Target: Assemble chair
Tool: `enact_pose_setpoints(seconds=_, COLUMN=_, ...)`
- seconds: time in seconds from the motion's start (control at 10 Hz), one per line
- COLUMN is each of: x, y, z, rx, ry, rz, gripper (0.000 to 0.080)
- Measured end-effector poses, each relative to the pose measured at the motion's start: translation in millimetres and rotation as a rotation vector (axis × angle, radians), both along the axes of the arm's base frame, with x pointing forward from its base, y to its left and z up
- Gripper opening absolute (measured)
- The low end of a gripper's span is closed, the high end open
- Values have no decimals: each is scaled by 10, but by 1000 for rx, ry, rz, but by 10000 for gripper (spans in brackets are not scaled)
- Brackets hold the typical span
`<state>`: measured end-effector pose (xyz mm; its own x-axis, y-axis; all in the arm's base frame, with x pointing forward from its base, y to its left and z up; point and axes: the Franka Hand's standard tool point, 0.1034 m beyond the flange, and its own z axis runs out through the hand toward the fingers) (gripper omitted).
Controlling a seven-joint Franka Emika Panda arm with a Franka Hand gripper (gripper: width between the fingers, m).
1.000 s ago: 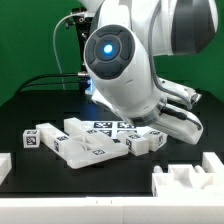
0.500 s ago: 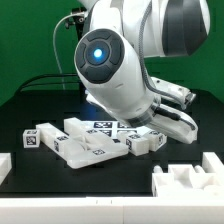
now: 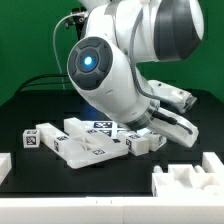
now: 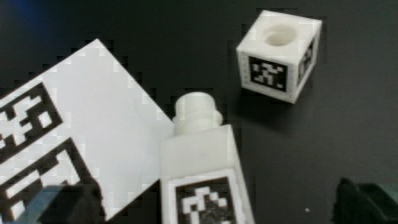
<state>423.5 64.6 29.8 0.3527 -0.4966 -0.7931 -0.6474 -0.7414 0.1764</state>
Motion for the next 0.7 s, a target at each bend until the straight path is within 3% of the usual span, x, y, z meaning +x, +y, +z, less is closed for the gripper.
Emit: enact_pose_setpoints(seconds=0.7, x=-105, y=95, z=-208, rx=-21, ry=17, rz=14, gripper=649)
